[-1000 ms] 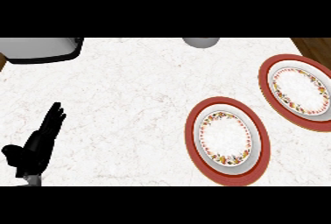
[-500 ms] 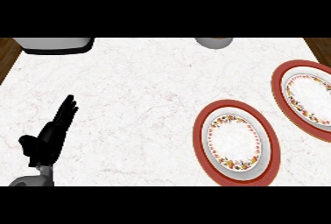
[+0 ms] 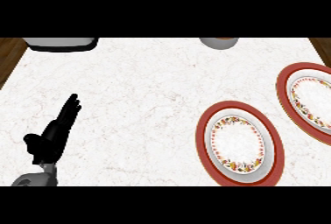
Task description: Pick the eggplant from the plate and place it in the plate
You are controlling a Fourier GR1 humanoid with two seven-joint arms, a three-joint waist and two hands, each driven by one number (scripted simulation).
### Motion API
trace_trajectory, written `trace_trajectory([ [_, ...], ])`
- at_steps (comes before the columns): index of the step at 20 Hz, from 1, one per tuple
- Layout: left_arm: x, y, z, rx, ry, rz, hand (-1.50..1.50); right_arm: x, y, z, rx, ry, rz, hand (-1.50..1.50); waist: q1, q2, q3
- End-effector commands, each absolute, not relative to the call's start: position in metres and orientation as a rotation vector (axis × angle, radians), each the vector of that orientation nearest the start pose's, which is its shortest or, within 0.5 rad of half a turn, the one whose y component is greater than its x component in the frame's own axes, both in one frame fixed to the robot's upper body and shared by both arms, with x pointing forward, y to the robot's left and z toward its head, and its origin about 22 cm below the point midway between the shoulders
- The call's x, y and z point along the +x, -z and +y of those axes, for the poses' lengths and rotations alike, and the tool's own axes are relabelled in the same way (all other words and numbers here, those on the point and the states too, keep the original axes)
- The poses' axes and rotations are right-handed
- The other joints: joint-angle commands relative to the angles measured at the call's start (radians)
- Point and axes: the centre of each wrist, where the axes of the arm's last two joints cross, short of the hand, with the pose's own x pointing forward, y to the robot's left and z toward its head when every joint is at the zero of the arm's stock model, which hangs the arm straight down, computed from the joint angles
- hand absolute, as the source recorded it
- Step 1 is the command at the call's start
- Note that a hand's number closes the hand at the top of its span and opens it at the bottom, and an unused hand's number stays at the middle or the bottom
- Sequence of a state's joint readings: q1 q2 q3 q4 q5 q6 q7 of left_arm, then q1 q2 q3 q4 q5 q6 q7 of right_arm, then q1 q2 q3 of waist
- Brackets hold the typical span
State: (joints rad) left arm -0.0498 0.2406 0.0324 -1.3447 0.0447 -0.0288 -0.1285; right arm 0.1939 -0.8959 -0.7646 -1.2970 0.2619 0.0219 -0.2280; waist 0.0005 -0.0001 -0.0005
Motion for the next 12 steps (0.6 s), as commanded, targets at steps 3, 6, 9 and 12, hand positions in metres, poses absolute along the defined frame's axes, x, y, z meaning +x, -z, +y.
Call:
trace_trajectory([
  [3, 0.257, 0.008, 0.31, 0.145, 0.162, -1.534, 0.0, 0.187, -0.181, -0.542, -1.31, -0.413, -1.318, 1.5, 0.018, 0.003, 0.001],
  [6, 0.247, 0.017, 0.302, 0.136, 0.166, -1.542, 0.0, 0.21, -0.159, -0.521, -1.269, -0.393, -1.338, 1.5, 0.014, 0.001, 0.0],
  [9, 0.249, 0.014, 0.311, 0.143, 0.159, -1.517, 0.0, 0.233, -0.153, -0.504, -1.25, -0.408, -1.357, 1.5, 0.01, 0.001, 0.0],
  [12, 0.252, 0.01, 0.292, 0.123, 0.173, -1.526, 0.0, 0.269, -0.127, -0.493, -1.217, -0.409, -1.346, 1.5, 0.024, 0.004, 0.001],
])
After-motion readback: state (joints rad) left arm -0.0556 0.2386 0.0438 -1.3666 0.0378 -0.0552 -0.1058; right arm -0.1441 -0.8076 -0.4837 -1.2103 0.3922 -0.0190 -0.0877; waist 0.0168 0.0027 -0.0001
